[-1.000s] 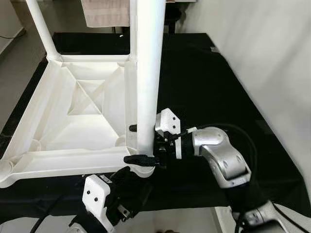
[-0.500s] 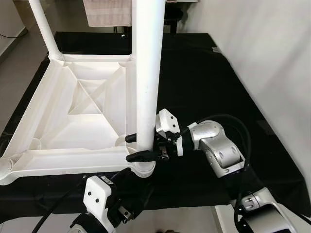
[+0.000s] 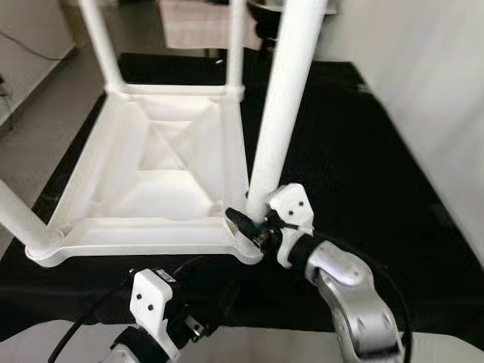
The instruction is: Building children table
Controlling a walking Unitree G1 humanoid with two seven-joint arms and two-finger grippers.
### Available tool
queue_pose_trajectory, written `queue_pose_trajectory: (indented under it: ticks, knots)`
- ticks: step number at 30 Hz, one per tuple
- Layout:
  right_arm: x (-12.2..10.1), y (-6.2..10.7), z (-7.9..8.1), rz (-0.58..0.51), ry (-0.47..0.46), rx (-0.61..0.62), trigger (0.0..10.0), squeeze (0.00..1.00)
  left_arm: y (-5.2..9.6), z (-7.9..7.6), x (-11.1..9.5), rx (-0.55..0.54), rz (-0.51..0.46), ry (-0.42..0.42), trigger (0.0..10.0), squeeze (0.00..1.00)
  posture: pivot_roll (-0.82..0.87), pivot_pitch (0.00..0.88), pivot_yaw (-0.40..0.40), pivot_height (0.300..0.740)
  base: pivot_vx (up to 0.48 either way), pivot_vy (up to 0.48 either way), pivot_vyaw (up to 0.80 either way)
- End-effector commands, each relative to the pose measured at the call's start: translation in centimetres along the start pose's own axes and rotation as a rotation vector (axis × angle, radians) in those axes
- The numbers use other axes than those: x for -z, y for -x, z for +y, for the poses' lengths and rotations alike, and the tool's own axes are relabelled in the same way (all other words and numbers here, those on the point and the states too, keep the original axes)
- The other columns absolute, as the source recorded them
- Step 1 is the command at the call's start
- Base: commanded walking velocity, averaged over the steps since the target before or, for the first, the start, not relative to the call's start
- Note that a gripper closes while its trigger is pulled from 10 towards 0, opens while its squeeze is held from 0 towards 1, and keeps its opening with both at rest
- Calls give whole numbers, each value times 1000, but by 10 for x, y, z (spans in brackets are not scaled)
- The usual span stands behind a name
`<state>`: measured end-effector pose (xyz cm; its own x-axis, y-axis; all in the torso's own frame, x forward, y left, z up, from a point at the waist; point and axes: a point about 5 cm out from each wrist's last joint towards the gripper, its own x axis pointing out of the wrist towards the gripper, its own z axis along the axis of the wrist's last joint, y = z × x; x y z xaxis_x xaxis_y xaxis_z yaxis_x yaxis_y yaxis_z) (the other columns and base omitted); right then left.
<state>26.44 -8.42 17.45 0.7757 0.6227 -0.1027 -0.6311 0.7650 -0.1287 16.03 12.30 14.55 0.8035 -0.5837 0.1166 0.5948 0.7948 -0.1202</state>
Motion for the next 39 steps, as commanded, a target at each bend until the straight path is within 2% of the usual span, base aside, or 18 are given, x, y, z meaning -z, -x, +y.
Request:
queue_pose_trajectory:
  ticks: [1,6,7,8,9,15,16,19,20,21,22,23,26,32,34,36,37,39]
  knots:
    - [34,6,-15,190,-7,81,0,0,1,1,6,9,31,15,10000,0,-170,145,-97,740,0,0,0]
    - [33,1,-3,201,-3,-16,0,0,0,4,7,-2,26,5,10000,0,-174,137,-92,740,0,0,0]
    - [33,0,-1,212,-3,-51,10000,0,0,4,7,-6,25,5,10000,0,-173,134,-92,740,0,0,0]
    - [33,0,1,224,-8,-54,10000,0,0,5,7,-8,24,5,10000,0,-174,133,-91,740,0,0,0]
    - [31,-1,3,219,-19,-72,10000,1000,0,5,7,-8,25,5,10000,0,-173,132,-91,740,0,0,0]
    - [17,-7,5,155,-85,-146,10000,1000,-1,5,8,0,26,8,10000,0,-175,132,-91,740,0,0,0]
    - [-1,-14,2,43,-58,-327,10000,1000,-1,4,7,2,25,10,10000,0,-170,134,-92,740,0,0,0]
    - [-13,-12,-4,-23,-10,-529,10000,1000,-1,3,7,4,24,11,10000,0,-162,137,-95,740,0,0,0]
    - [-13,-12,-4,-23,-10,-529,10000,1000,-1,3,7,4,24,11,10000,0,-162,137,-95,740,0,0,0]
    - [-14,-12,-7,-24,26,-566,10000,0,-1,3,7,3,23,10,10000,0,-156,138,-94,740,0,0,0]
    - [-14,-12,-7,-24,26,-566,10000,0,-1,3,7,3,23,10,10000,0,-156,138,-94,740,0,0,0]
    - [-18,-19,-17,-18,110,-640,10000,0,0,1,6,1,22,11,10000,0,-139,153,-97,740,0,0,0]
    - [-21,-27,-23,-8,166,-695,10000,0,1,-1,5,1,22,13,10000,0,-134,160,-96,740,0,0,0]
    - [-27,-38,-26,-22,185,-751,10000,0,2,-4,4,3,24,17,10000,0,-120,172,-101,740,0,0,0]
    - [-31,-48,-29,-38,194,-762,10000,0,3,-6,3,5,25,19,10000,0,-107,184,-107,740,0,0,0]
    - [-33,-51,-30,-47,192,-769,10000,0,4,-8,3,5,25,20,10000,0,-106,187,-107,740,0,0,0]
    - [-34,-53,-31,-53,183,-783,8588,0,4,-9,3,6,25,22,10000,0,-102,193,-108,740,0,0,0]
    - [-34,-53,-31,-53,183,-783,8588,0,4,-9,3,6,25,22,10000,0,-102,193,-108,740,0,0,0]
